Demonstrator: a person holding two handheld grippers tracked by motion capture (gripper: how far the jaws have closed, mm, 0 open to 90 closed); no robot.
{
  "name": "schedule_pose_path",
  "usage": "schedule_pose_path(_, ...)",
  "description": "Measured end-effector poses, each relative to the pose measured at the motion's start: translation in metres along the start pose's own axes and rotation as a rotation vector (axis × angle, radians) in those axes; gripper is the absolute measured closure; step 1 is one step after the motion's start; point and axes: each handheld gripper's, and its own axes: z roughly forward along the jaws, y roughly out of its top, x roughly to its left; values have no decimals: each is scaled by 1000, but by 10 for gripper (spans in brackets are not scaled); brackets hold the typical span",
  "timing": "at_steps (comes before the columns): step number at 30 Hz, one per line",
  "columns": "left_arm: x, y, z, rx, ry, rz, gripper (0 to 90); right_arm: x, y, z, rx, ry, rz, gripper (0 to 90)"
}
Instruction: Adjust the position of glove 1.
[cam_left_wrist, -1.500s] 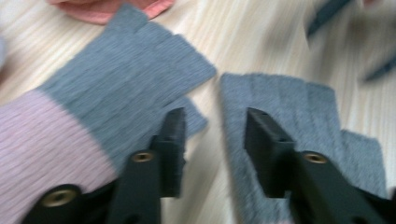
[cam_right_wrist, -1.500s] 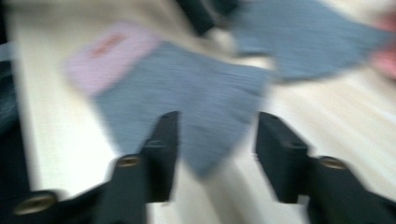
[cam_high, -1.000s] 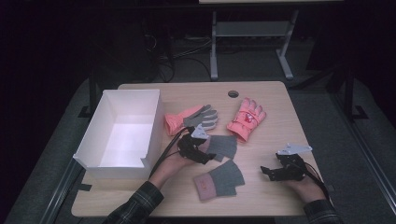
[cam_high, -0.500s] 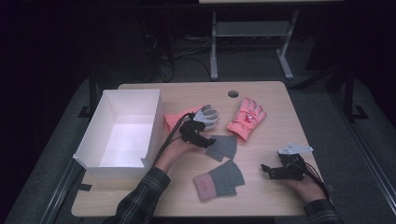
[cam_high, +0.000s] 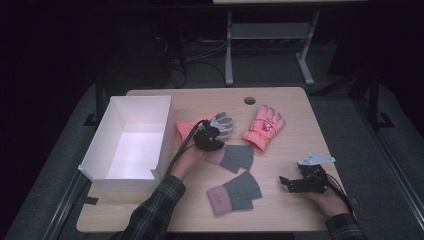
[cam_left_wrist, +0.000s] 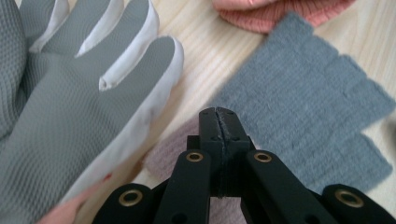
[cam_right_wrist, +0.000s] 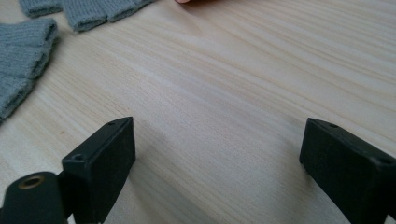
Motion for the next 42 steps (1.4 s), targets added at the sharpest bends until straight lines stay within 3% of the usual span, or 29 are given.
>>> schedule_pose_path(5,-4,-12,-10,17,-10,-23,895,0,0,0,0,0,0,100)
schedule_pose_path(12,-13,-25,-19,26,7,-20,896,1,0,0,1,-5,-4,100)
schedule_pose_path(19,-24,-35,-28,45,-10,-27,896,1,0,0,1,-4,-1,99)
schedule_pose_path(21,-28,-39,-31,44,-11,-45,896,1,0,0,1,-4,-2,100)
schedule_pose_path(28,-44,-51,-40,56,-12,-38,896,1,0,0,1,-6,-3,100)
schedule_pose_path(30,-51,-55,-44,48,-10,-17,895,1,0,0,1,-6,-3,100)
schedule_pose_path(33,-50,-54,-45,30,-8,-22,822,1,0,0,1,-7,-4,99)
schedule_pose_path(37,-39,-39,-48,-26,-33,17,729,1,0,0,0,-7,-6,99)
schedule_pose_path(39,-36,-34,-45,-28,-67,32,658,1,0,0,0,-7,-6,99)
schedule_pose_path(42,-33,-30,-37,-14,-104,57,621,1,0,0,1,-7,-5,99)
